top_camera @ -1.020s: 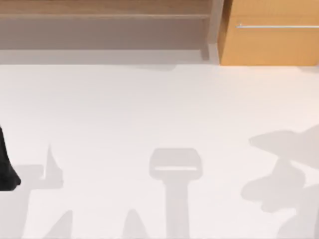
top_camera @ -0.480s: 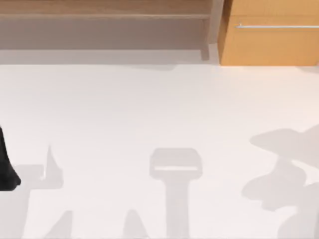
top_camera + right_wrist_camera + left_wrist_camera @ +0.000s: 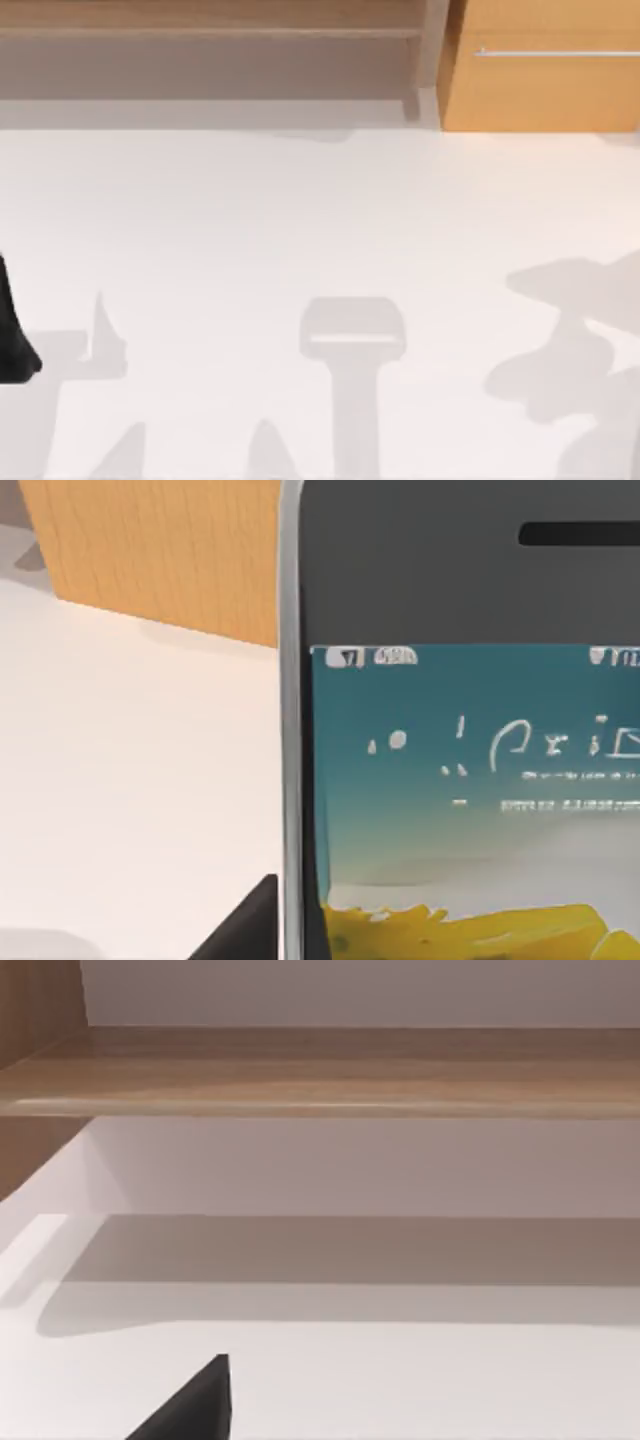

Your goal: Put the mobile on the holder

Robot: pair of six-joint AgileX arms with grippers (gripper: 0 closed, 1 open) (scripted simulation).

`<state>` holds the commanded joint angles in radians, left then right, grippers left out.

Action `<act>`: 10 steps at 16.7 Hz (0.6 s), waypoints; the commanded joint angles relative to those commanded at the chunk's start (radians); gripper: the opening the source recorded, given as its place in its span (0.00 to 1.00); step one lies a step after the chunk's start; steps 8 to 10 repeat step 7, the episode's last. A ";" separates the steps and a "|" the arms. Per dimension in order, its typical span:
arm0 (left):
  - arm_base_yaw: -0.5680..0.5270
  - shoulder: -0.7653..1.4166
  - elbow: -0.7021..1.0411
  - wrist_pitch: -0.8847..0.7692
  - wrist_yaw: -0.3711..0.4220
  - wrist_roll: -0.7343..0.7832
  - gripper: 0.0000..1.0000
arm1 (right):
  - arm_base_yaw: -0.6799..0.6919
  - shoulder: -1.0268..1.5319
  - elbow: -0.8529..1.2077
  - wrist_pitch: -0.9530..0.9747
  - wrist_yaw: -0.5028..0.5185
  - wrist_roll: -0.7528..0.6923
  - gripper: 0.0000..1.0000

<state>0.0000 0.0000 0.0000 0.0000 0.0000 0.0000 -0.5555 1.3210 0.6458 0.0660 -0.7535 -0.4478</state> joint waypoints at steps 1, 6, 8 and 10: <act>0.000 0.000 0.000 0.000 0.000 0.000 1.00 | 0.000 0.000 0.000 0.000 0.000 0.000 0.98; 0.000 0.000 0.000 0.000 0.000 0.000 1.00 | 0.000 0.000 0.000 0.000 0.000 0.000 1.00; 0.000 0.000 0.000 0.000 0.000 0.000 1.00 | 0.000 0.000 0.000 0.000 0.000 0.000 1.00; 0.000 0.000 0.000 0.000 0.000 0.000 1.00 | 0.000 0.000 0.000 0.000 0.000 0.000 1.00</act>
